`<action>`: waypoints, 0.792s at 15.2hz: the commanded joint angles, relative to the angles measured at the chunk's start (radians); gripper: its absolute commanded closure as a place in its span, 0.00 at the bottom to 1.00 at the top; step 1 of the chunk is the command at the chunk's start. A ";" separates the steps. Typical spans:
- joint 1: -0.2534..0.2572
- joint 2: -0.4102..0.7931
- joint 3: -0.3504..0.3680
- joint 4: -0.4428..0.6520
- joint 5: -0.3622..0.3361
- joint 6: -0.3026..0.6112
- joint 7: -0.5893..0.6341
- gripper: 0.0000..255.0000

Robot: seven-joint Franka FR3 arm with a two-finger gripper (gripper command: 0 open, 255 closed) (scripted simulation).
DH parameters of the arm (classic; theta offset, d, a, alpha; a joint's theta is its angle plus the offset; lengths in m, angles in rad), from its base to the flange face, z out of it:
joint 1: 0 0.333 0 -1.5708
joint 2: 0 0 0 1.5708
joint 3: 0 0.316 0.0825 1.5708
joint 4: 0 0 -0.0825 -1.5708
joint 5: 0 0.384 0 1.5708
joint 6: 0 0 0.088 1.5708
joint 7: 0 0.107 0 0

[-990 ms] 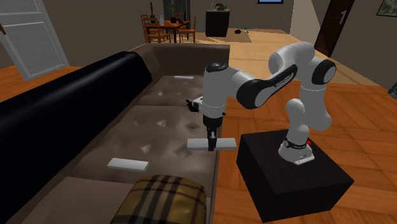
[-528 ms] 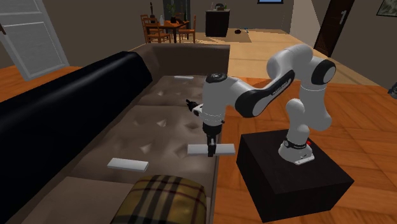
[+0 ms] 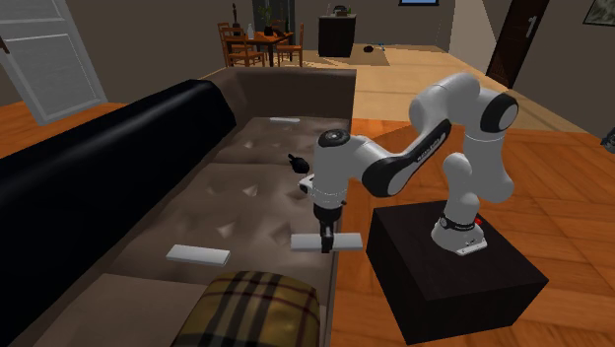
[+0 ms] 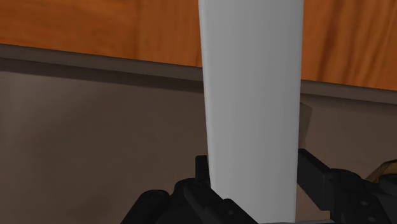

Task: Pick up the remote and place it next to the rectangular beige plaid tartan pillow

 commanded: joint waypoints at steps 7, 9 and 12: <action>0.001 0.030 -0.001 -0.069 -0.006 0.099 0.007 1.00; 0.001 0.039 -0.002 -0.083 -0.007 0.123 0.009 1.00; 0.001 0.055 -0.003 -0.103 -0.010 0.158 0.012 1.00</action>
